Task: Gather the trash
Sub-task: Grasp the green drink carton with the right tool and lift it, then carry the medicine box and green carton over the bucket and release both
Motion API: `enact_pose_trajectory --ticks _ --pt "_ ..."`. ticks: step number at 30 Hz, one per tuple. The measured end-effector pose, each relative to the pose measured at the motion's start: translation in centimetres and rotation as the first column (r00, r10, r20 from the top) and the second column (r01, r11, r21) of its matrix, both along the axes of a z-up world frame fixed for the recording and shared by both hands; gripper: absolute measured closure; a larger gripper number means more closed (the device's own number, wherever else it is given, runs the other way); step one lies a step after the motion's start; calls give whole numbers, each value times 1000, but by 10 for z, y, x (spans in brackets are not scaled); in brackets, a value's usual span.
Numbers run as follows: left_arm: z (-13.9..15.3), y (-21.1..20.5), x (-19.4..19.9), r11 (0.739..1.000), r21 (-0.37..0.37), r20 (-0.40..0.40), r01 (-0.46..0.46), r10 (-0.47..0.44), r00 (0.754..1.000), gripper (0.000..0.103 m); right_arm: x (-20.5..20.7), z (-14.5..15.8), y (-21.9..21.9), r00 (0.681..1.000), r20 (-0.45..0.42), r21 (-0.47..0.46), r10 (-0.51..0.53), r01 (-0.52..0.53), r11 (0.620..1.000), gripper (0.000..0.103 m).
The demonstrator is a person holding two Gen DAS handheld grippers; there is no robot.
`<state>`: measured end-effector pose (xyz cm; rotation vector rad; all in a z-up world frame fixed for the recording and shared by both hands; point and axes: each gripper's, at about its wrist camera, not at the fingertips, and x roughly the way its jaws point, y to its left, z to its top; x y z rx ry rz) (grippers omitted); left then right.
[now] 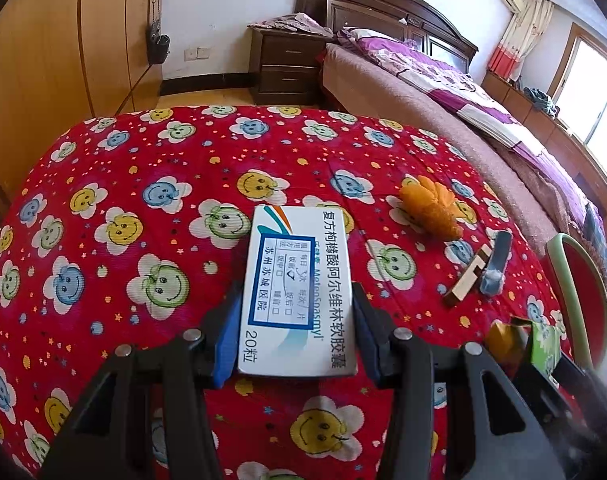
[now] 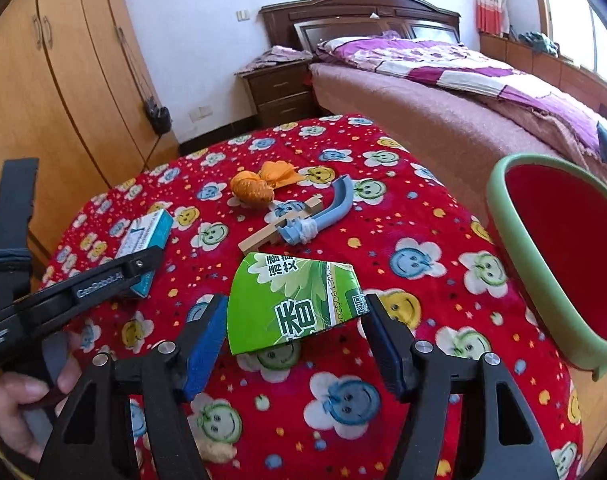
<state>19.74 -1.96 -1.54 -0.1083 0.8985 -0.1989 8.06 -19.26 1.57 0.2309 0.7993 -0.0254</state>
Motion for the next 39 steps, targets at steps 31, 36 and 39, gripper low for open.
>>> enact_pose_trajectory --ticks 31,36,39 --pt "74 -71 -76 964 -158 50 214 -209 977 52 -114 25 -133 961 117 140 -249 233 962 35" --pt "79 -95 -87 957 -156 58 242 -236 970 52 -122 28 -150 953 138 152 -269 248 957 35" --pt "80 -112 -91 952 -157 58 264 -258 964 52 -125 30 -161 949 148 157 -278 255 954 35"
